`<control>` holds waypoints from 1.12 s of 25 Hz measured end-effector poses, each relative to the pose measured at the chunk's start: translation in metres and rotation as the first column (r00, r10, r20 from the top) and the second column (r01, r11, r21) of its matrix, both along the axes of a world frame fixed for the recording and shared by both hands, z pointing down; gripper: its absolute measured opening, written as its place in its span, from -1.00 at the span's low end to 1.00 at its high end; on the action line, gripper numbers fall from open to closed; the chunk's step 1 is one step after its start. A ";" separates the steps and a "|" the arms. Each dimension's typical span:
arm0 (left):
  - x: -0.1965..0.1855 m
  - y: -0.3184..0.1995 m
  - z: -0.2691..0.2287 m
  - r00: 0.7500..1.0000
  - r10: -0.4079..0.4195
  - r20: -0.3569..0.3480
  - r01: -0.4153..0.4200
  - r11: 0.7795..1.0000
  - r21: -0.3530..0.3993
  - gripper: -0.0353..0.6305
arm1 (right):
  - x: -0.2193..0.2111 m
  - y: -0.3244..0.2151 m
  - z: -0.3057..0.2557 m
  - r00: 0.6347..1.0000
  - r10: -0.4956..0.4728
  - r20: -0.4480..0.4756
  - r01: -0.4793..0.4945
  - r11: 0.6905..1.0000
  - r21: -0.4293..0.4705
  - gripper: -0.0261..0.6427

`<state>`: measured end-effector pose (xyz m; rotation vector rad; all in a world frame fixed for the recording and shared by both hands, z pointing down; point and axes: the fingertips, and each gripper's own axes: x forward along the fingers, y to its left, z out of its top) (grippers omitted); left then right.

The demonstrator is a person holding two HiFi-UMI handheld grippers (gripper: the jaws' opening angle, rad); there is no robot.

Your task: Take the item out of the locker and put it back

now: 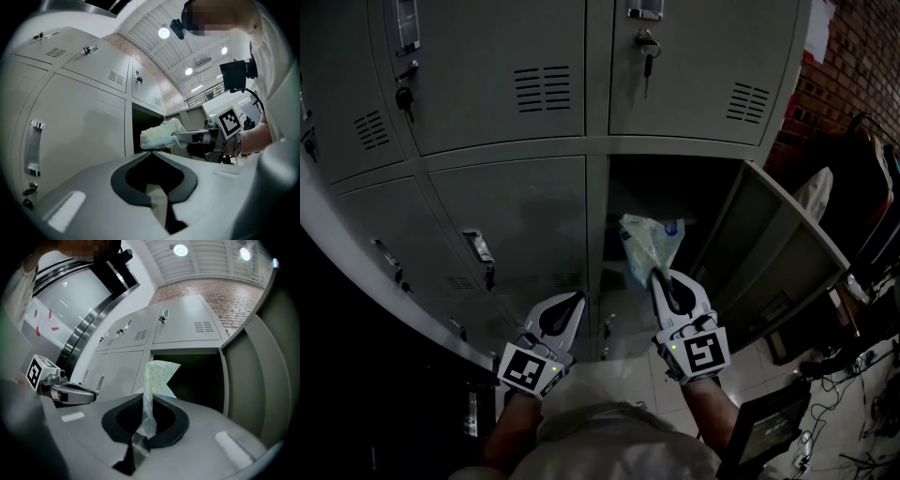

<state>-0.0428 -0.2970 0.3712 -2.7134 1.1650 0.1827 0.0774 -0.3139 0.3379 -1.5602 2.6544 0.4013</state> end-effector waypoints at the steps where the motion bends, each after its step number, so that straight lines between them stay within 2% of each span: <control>1: 0.001 -0.001 0.000 1.000 0.005 0.005 -0.005 1.000 -0.001 -0.89 | 0.001 -0.005 -0.003 1.000 0.006 -0.002 -0.006 1.000 0.005 -0.91; 10: 0.005 -0.020 0.005 1.000 0.023 0.012 -0.023 1.000 -0.006 -0.89 | 0.029 -0.105 -0.030 0.994 0.103 -0.019 -0.102 0.994 0.037 -0.91; 13: 0.013 -0.028 0.009 0.996 0.065 0.058 -0.064 0.998 -0.012 -0.89 | 0.030 -0.137 -0.024 0.993 0.110 -0.035 -0.110 0.994 0.018 -0.91; 18: 0.014 -0.047 0.008 0.997 0.055 0.055 -0.054 0.998 -0.021 -0.89 | 0.022 -0.171 0.005 0.987 0.116 -0.116 -0.122 0.991 -0.046 -0.90; 22: 0.010 -0.059 0.011 0.998 0.040 0.044 -0.038 0.998 -0.042 -0.89 | 0.024 -0.180 0.014 0.985 0.119 -0.121 -0.128 0.990 -0.067 -0.69; 25: 0.005 -0.065 0.011 0.999 0.022 0.024 -0.021 0.999 -0.041 -0.89 | 0.025 -0.173 0.003 0.990 0.115 -0.084 -0.118 0.992 -0.037 -0.33; 26: 0.003 -0.065 0.010 1.000 0.020 0.018 -0.020 0.999 -0.037 -0.89 | 0.026 -0.166 -0.003 0.991 0.116 -0.059 -0.118 0.993 -0.020 -0.28; 28: -0.001 -0.063 0.008 1.000 0.015 0.009 -0.015 0.999 -0.030 -0.89 | 0.029 -0.143 -0.018 0.994 0.112 0.004 -0.112 0.993 0.030 -0.33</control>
